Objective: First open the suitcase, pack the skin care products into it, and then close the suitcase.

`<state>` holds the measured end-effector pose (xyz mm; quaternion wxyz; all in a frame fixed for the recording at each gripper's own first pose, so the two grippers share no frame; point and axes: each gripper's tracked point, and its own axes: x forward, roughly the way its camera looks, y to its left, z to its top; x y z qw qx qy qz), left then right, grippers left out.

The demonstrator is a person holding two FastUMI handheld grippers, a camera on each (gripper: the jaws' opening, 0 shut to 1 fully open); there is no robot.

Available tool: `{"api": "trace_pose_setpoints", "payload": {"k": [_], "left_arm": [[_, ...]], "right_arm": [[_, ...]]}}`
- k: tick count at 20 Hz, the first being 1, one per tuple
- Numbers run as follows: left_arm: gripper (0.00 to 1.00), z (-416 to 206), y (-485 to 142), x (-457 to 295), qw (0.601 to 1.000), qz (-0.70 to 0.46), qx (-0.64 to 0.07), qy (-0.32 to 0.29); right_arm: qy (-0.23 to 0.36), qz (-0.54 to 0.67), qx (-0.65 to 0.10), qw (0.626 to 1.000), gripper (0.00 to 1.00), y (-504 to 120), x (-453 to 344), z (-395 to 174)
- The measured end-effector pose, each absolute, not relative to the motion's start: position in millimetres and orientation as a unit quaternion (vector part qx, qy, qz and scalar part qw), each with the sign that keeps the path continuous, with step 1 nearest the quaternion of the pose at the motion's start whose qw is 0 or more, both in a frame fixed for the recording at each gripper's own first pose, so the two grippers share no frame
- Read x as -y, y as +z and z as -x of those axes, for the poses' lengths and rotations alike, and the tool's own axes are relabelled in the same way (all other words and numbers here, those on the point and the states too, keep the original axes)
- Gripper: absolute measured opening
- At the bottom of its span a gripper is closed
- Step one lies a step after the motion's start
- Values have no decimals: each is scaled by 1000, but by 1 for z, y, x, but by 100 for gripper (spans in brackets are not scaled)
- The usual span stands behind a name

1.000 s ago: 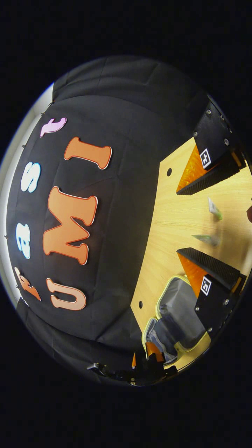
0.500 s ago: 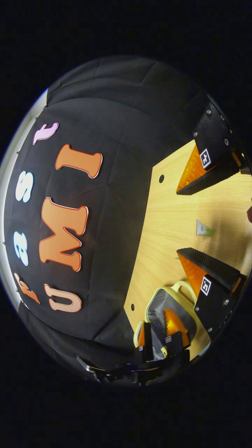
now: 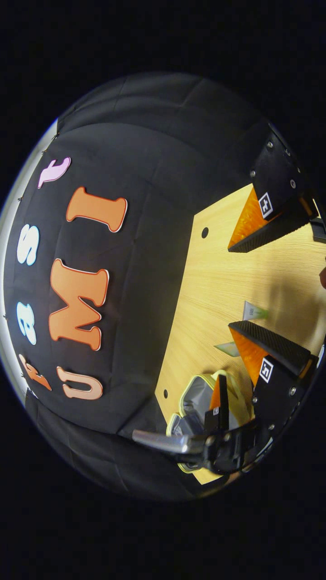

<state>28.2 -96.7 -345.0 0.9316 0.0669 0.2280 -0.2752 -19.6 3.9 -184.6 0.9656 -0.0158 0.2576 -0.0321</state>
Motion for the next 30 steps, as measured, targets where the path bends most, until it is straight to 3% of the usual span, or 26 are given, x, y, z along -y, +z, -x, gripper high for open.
{"api": "trace_pose_setpoints", "payload": {"k": [4, 5, 8, 11, 24, 28, 30], "left_arm": [[76, -45, -383, 120, 928, -42, -248, -274], [77, -51, -387, 124, 930, -42, -243, -272], [51, -54, -386, 136, 932, -38, -223, -283], [40, -49, -384, 139, 928, -41, -232, -287], [40, -20, -249, 37, 953, -48, -235, -185], [40, -11, -239, -14, 958, -66, -242, -135], [40, -8, -239, -38, 959, -71, -250, -115]], "right_arm": [[-30, 13, -249, 968, 96, -196, 0, 21], [-31, 10, -247, 968, 96, -200, 0, 21], [-35, 12, -241, 970, 96, -214, 2, 23], [-33, 5, -249, 968, 96, -232, -2, 24], [41, -32, -349, 936, 96, -308, -39, 6], [34, -62, -381, 922, 84, -345, -51, 1], [26, -64, -392, 917, 67, -363, -54, -3]]}}
